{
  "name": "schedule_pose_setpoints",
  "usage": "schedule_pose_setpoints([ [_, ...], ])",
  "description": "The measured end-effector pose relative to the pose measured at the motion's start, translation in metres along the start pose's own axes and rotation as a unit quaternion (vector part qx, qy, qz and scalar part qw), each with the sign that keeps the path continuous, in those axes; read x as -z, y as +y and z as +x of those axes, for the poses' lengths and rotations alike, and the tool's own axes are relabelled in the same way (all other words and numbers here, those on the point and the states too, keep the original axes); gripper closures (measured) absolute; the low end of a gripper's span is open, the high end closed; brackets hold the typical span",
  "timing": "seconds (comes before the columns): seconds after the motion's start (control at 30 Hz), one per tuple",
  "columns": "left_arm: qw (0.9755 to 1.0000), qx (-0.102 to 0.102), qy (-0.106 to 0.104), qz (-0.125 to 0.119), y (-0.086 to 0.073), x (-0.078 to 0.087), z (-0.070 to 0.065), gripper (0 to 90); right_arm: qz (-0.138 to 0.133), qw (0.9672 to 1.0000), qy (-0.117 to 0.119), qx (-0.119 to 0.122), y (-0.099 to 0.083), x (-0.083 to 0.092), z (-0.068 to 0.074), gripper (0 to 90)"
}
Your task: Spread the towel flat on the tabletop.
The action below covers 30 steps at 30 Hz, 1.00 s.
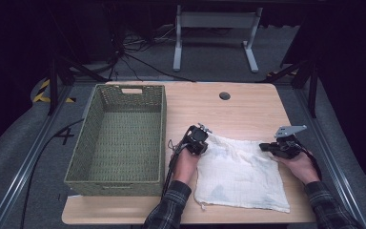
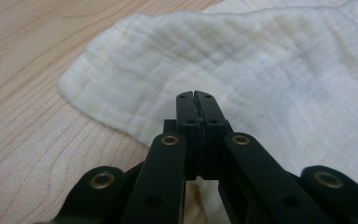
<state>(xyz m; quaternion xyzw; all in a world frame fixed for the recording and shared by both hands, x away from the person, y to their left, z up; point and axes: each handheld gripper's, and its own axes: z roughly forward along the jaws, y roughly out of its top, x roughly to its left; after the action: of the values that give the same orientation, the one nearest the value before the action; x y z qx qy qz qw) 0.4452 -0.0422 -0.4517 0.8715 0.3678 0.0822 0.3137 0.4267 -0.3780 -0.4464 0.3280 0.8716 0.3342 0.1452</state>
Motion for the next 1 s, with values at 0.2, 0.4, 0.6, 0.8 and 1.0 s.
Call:
schedule_pose_setpoints([
  [0.2,1.0,-0.003,-0.002,0.0,0.0,0.0,0.001,89.7,0.008,0.9998,-0.016,-0.004,0.0,-0.005,-0.009,89.9],
  [0.4,0.9999,-0.009,-0.011,-0.006,0.0,-0.002,0.003,89.8,0.003,0.9991,-0.038,-0.02,0.001,-0.008,-0.025,90.0],
  [0.6,0.9999,-0.013,-0.005,-0.005,0.001,-0.002,0.002,89.8,-0.001,0.9978,-0.063,-0.02,0.003,-0.011,-0.035,89.9],
  [0.8,0.9999,-0.011,-0.004,-0.005,0.001,-0.002,0.002,89.9,-0.002,0.9959,-0.086,-0.029,0.003,-0.012,-0.044,89.9],
  [1.0,0.9999,-0.012,0.001,0.0,0.003,-0.002,0.001,89.8,-0.004,0.9949,-0.092,-0.042,0.0,-0.01,-0.047,89.9],
])
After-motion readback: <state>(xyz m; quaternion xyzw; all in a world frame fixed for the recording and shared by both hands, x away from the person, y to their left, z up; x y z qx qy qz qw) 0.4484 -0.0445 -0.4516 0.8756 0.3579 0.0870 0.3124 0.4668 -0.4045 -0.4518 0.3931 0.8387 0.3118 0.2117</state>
